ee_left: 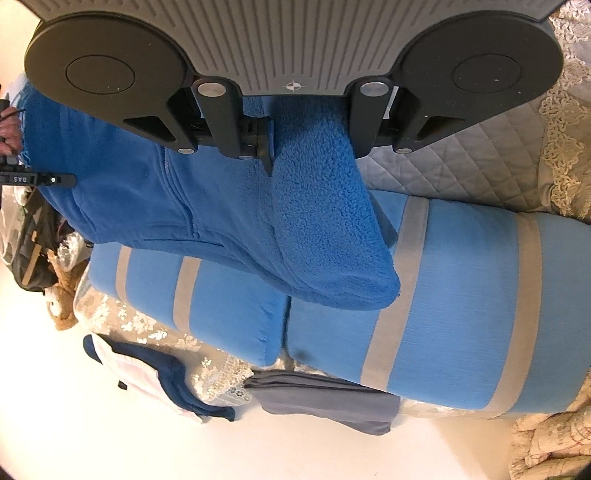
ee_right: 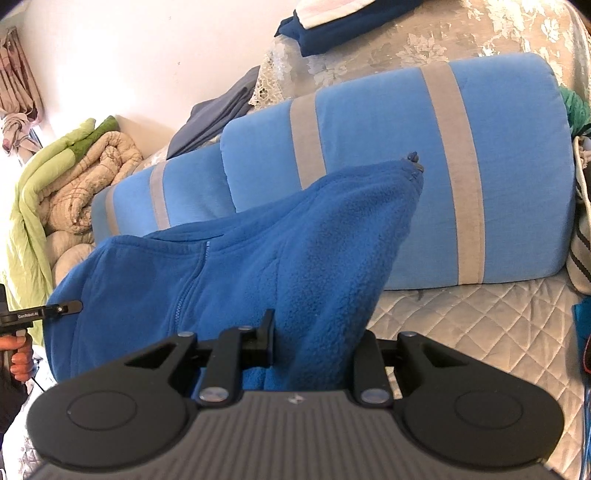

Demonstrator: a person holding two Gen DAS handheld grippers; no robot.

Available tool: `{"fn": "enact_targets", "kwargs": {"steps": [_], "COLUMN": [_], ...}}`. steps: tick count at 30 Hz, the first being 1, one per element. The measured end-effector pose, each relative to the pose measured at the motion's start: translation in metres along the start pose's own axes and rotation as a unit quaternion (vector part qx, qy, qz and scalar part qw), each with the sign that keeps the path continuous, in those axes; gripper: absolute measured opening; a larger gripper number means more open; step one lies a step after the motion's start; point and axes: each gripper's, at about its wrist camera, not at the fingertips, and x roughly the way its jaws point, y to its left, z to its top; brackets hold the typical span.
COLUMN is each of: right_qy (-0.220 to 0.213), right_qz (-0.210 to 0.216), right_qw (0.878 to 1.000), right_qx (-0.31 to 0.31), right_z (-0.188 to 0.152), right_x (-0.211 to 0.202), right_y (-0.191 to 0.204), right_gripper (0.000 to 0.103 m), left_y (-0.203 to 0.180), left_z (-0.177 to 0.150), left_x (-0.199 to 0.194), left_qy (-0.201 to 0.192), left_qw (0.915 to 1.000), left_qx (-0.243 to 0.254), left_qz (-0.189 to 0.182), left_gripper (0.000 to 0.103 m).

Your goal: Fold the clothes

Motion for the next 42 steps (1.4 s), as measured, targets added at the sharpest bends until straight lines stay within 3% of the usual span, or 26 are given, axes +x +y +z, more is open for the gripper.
{"fn": "enact_targets", "kwargs": {"steps": [8,18,27,37,42], "right_qy": [0.001,0.009,0.023,0.036,0.041], "right_qz": [0.019,0.053,0.093,0.135,0.151], "right_qw": [1.0,0.998,0.995,0.99,0.987], "right_qx": [-0.007,-0.018,-0.019,-0.024,-0.025], "right_z": [-0.002,-0.003,-0.01,-0.015,-0.018], "right_x": [0.013,0.053,0.107,0.163,0.186], "right_y": [0.02,0.074,0.13,0.188,0.211], "right_gripper": [0.022,0.022,0.022,0.021,0.021], "left_y": [0.026,0.076,0.127,0.183,0.199], "left_z": [0.001,0.004,0.012,0.01,0.013], "left_x": [-0.016,-0.049,-0.081,-0.11,-0.119], "left_qy": [-0.012,-0.031,-0.048,-0.055,-0.059], "left_qw": [0.9995,0.9964,0.9898,0.9829,0.9778], "left_qx": [-0.022,-0.042,-0.054,-0.07,-0.051], "left_qz": [0.022,0.067,0.123,0.162,0.195], "left_gripper": [0.018,0.018,0.017,0.017,0.019]}}
